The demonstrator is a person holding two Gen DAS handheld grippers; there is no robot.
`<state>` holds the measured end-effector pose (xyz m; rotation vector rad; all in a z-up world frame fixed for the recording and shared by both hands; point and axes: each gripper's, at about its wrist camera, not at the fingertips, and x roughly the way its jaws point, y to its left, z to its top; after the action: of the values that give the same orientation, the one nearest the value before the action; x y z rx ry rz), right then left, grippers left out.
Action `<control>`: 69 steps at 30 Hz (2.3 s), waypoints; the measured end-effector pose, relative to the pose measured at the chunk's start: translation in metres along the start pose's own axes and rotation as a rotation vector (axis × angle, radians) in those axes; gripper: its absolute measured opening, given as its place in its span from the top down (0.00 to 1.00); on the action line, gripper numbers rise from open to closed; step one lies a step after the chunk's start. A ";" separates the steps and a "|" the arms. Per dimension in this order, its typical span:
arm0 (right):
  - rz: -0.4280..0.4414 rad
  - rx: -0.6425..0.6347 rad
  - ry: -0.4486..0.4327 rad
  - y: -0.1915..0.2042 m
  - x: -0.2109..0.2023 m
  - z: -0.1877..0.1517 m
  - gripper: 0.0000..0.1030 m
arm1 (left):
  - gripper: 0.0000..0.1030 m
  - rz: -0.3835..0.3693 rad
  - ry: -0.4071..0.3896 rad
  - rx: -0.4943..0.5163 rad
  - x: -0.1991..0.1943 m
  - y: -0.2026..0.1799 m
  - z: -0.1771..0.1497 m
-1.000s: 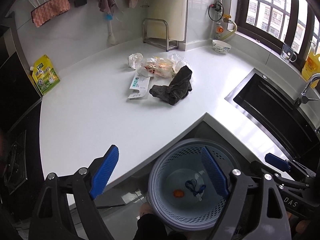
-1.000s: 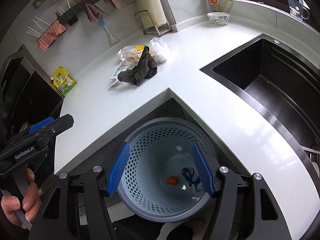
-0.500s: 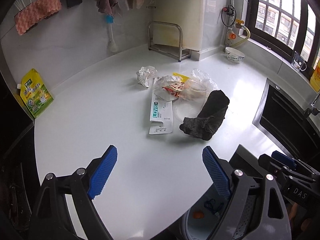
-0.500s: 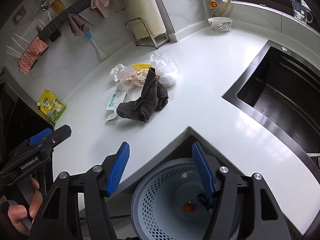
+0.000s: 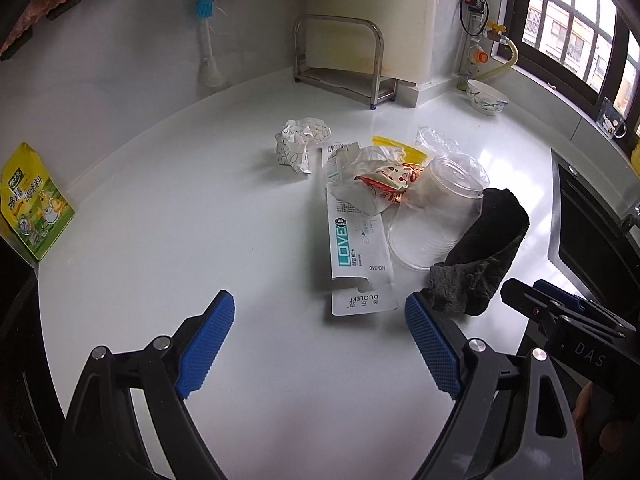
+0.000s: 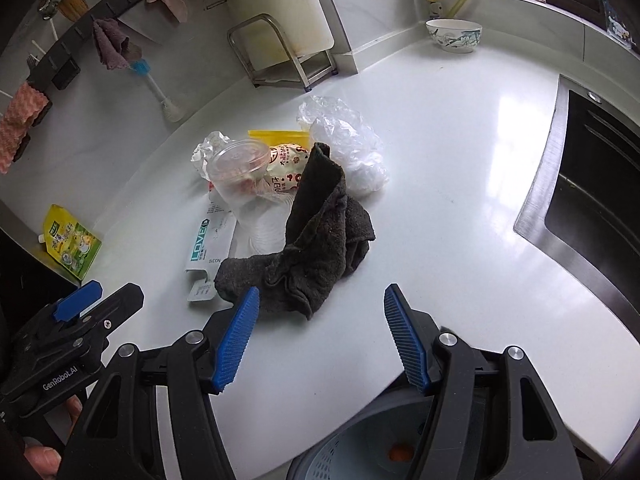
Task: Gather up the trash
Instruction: 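Close the right gripper on the dark grey cloth and lift it, then grasp the clear plastic cup with the left gripper while the right gripper holds the cloth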
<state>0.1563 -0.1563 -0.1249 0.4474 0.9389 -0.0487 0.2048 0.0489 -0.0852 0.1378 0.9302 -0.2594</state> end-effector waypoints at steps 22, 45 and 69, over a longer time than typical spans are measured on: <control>0.013 0.020 0.013 0.005 0.044 0.017 0.55 | 0.17 -0.050 0.016 0.039 0.027 -0.004 0.016; -0.036 0.095 -0.107 -0.054 -0.003 0.011 0.89 | 0.14 -0.094 -0.042 0.070 0.044 -0.062 0.031; -0.043 0.114 -0.128 -0.075 0.000 0.005 0.89 | 0.49 -0.061 -0.165 0.074 0.075 -0.092 0.040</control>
<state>0.1429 -0.2260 -0.1488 0.5231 0.8225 -0.1686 0.2531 -0.0611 -0.1224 0.1540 0.7619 -0.3569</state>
